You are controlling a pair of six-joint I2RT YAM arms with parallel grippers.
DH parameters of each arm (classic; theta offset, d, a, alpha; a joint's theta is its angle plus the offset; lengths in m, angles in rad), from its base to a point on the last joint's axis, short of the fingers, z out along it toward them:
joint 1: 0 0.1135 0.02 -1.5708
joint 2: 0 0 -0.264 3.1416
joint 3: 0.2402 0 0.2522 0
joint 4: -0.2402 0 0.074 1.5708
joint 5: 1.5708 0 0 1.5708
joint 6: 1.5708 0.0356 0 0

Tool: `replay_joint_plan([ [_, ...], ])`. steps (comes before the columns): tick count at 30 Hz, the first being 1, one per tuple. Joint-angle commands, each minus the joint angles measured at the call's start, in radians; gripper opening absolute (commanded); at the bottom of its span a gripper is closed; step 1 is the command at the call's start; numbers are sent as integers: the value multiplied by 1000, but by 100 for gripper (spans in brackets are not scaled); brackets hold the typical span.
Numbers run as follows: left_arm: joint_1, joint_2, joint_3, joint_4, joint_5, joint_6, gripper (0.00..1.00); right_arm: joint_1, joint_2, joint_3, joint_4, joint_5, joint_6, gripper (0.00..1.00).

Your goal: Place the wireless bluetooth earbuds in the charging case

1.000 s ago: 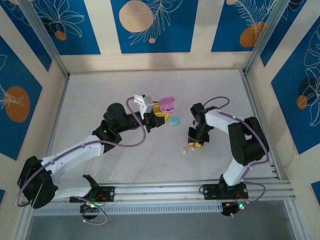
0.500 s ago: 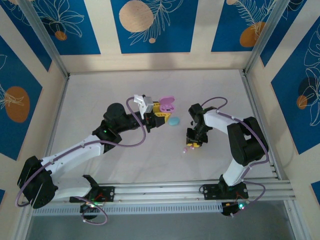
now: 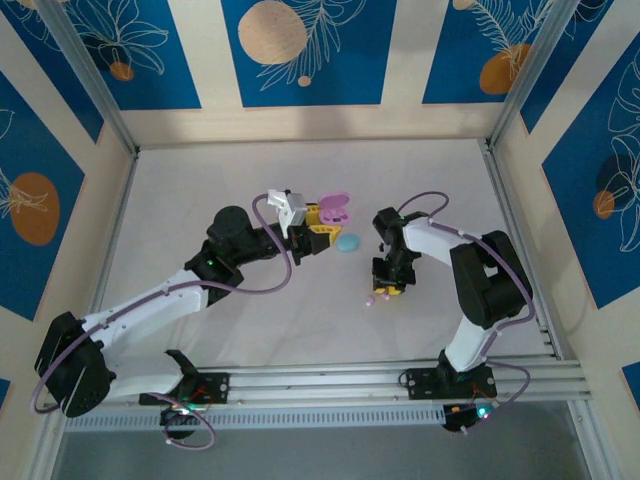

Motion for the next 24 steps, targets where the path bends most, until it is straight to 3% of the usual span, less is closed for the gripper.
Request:
replay_joint_plan([
  [1,-12,-19,4,16,-7,13,31,11,18,21,-32,30,-11,27],
  [10,-12,-21,1,15,-10,14,31,21,36,27,-28,28,-14,24],
  [16,-11,-21,3,10,-17,19,31,18,-50,41,-28,-9,-36,22],
  [19,-12,-23,-3,14,-27,20,30,-5,-163,51,1,-136,-76,21],
  [24,-10,-35,-19,8,-60,35,30,-129,-377,46,125,-550,-80,21],
])
